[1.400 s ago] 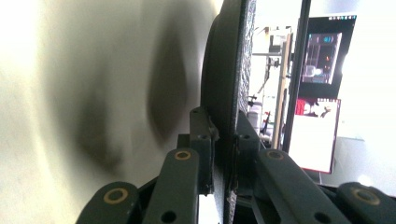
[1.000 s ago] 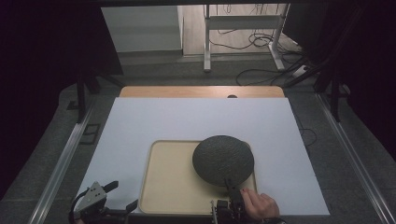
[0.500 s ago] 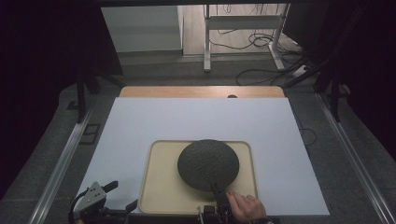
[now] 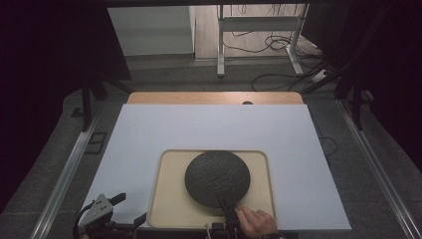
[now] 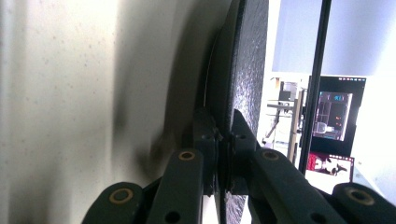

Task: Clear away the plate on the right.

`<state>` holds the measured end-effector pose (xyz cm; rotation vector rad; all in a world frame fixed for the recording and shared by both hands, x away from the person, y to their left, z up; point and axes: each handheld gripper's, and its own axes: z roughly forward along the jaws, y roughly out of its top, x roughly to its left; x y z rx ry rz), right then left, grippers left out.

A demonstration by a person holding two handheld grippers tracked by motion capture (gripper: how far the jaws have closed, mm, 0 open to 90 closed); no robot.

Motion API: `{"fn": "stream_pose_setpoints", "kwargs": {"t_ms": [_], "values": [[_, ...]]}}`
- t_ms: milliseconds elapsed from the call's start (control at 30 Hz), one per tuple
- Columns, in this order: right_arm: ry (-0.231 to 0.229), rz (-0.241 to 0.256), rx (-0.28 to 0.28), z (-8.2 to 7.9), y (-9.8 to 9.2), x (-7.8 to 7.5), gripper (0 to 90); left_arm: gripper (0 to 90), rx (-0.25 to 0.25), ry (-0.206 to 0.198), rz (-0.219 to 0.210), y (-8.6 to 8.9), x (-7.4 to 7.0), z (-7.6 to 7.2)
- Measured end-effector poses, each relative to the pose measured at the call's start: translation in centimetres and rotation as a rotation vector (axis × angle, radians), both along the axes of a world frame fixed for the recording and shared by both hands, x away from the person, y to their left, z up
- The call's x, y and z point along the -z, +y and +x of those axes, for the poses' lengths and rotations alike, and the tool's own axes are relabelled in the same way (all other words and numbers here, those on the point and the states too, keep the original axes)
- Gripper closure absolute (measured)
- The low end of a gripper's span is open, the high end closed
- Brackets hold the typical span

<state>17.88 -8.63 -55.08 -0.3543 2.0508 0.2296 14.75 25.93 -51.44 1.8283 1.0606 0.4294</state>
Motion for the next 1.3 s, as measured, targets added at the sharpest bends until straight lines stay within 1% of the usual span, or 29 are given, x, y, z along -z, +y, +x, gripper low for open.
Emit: {"fn": "stream_pose_setpoints", "kwargs": {"t_ms": [100, 133, 200, 267, 333, 433, 500, 567, 667, 700, 733, 767, 833, 867, 900, 967, 1033, 1067, 1100, 1133, 1167, 1233, 1267, 1300], "values": [[0.003, 0.000, 0.001, 0.0, 0.0, 0.2, 84.6, 0.5, -0.001, -0.001, 0.002, 0.0, 0.0, 0.0], [0.014, -0.011, 0.000, -0.1, 0.0, 0.4, 83.6, 0.5, 0.000, -0.002, 0.002, 0.0, 0.0, 0.0], [0.027, -0.010, 0.003, 0.0, -0.1, 0.4, 82.5, 0.5, 0.000, -0.002, 0.003, 0.0, 0.0, 0.0], [0.051, -0.017, 0.012, 0.1, -0.2, 0.5, 80.6, 0.5, 0.001, -0.001, 0.003, 0.0, 0.0, 0.0], [0.059, -0.021, 0.015, 0.1, -0.3, 0.7, 79.9, 0.5, 0.001, -0.001, 0.002, 0.0, 0.0, 0.0], [0.079, -0.008, 0.021, 0.2, -0.2, 0.6, 78.7, 0.5, 0.001, 0.000, 0.002, 0.0, 0.0, 0.0], [0.078, 0.001, 0.023, 0.2, -0.3, 0.6, 77.6, 0.5, 0.000, 0.001, 0.002, 0.0, 0.0, 0.0], [0.078, -0.005, 0.019, 0.3, -0.2, 0.4, 75.6, 0.5, 0.000, 0.000, 0.003, 0.0, 0.0, 0.0], [0.082, 0.015, 0.028, 0.2, -0.3, 0.3, 72.4, 0.5, 0.000, 0.001, 0.005, 0.0, 0.0, 0.0], [0.075, -0.008, 0.034, 0.1, -0.3, 0.0, 71.3, 0.5, 0.000, 0.001, 0.005, 0.0, 0.0, 0.0], [0.081, 0.017, 0.030, 0.2, -0.3, 0.2, 70.2, 0.5, -0.001, 0.000, 0.003, 0.0, 0.0, 0.0], [0.082, 0.020, 0.032, 0.1, -0.4, 0.1, 69.4, 0.5, -0.001, 0.000, 0.004, 0.0, 0.0, 0.0], [0.080, 0.022, 0.023, 0.1, -0.4, -0.1, 68.4, 0.4, -0.001, 0.000, 0.003, 0.0, 0.0, 0.0], [0.077, 0.008, 0.037, 0.0, -0.4, -0.3, 67.6, 0.5, -0.001, 0.000, 0.003, 0.0, 0.0, 0.0], [0.081, 0.028, 0.023, 0.0, -0.5, -0.2, 66.9, 0.5, -0.002, 0.000, 0.003, 0.0, 0.0, 0.0], [0.083, 0.022, 0.029, -0.1, -0.6, -0.4, 66.0, 0.4, -0.001, 0.000, 0.004, 0.0, 0.0, 0.0], [0.092, 0.034, 0.039, -0.2, -0.7, -0.5, 64.9, 0.5, 0.000, 0.000, 0.005, 0.0, 0.0, 0.0], [0.087, 0.027, 0.030, -0.2, -0.7, -0.6, 64.6, 0.5, -0.001, 0.000, 0.005, 0.0, 0.0, 0.0], [0.087, 0.031, 0.027, -0.2, -0.7, -0.6, 64.3, 0.5, -0.001, -0.001, 0.004, 0.0, 0.0, 0.0], [0.077, 0.024, 0.050, -0.5, -0.7, -0.7, 63.8, 0.4, -0.001, -0.001, 0.004, 0.0, 0.0, 0.0], [0.074, 0.020, 0.039, -0.5, -0.8, -0.8, 63.5, 0.4, -0.002, 0.000, 0.003, 0.0, 0.0, 0.0], [0.074, 0.024, 0.036, -0.5, -0.9, -0.9, 63.0, 0.5, -0.002, -0.001, 0.004, 0.0, 0.0, 0.0], [0.088, 0.033, 0.021, -0.4, -1.0, -0.9, 63.0, 0.4, -0.001, -0.001, 0.005, 0.0, 0.0, 0.0], [0.089, 0.040, 0.019, -0.5, -1.1, -1.0, 62.6, 0.5, -0.001, -0.001, 0.005, 0.0, 0.0, 0.0]]}}
